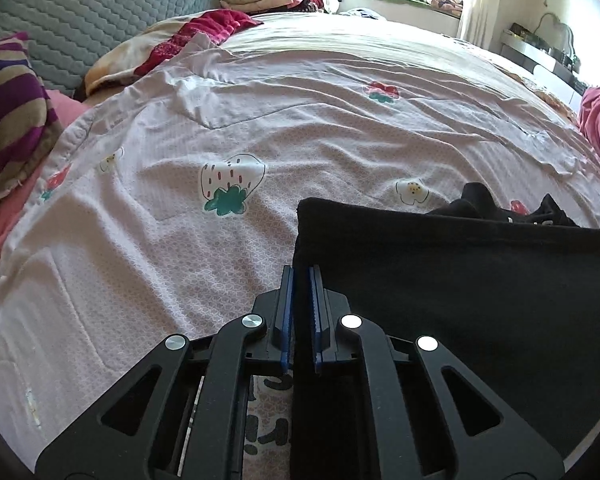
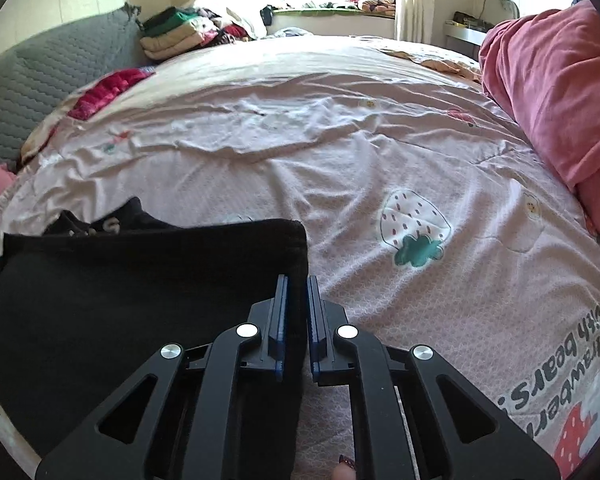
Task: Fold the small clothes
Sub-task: 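Lower the hem onto the collar with both tools, then open both tools to release the folded hem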
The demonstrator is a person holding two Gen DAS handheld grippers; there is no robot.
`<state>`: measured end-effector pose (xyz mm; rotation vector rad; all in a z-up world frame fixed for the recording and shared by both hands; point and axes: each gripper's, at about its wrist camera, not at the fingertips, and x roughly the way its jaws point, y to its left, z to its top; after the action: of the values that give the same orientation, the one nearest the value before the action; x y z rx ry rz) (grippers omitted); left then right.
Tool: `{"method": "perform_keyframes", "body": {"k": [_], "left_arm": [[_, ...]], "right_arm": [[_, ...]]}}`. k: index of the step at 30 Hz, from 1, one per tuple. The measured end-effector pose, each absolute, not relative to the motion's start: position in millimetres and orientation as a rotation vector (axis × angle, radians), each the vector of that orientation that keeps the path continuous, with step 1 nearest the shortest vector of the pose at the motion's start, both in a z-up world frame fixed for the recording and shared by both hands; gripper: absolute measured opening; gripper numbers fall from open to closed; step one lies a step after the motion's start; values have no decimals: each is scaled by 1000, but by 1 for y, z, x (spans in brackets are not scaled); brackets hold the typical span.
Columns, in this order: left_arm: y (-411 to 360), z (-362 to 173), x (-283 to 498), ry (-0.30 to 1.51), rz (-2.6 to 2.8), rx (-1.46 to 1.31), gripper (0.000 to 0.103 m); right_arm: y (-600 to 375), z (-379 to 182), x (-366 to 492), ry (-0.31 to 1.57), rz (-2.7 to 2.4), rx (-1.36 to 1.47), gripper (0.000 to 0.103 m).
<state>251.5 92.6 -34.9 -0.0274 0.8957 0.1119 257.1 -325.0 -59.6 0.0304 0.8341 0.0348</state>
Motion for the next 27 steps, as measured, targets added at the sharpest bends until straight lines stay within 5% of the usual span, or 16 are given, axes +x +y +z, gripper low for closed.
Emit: {"method": "perform_keyframes", "body": {"k": [5, 13, 23, 27], "left_arm": [[92, -33, 248, 909, 114, -17, 8], [92, -21, 236, 902, 96, -31, 23], [86, -4, 202, 871, 47, -19, 36], [83, -5, 187, 889, 17, -26, 50]], "right_arm": [[-329, -57, 252, 827, 1, 47, 33], [-325, -42, 233, 769, -8, 44, 49], [-296, -21, 198, 727, 110, 6, 58], [-276, -20, 180, 739, 171, -4, 61]]}}
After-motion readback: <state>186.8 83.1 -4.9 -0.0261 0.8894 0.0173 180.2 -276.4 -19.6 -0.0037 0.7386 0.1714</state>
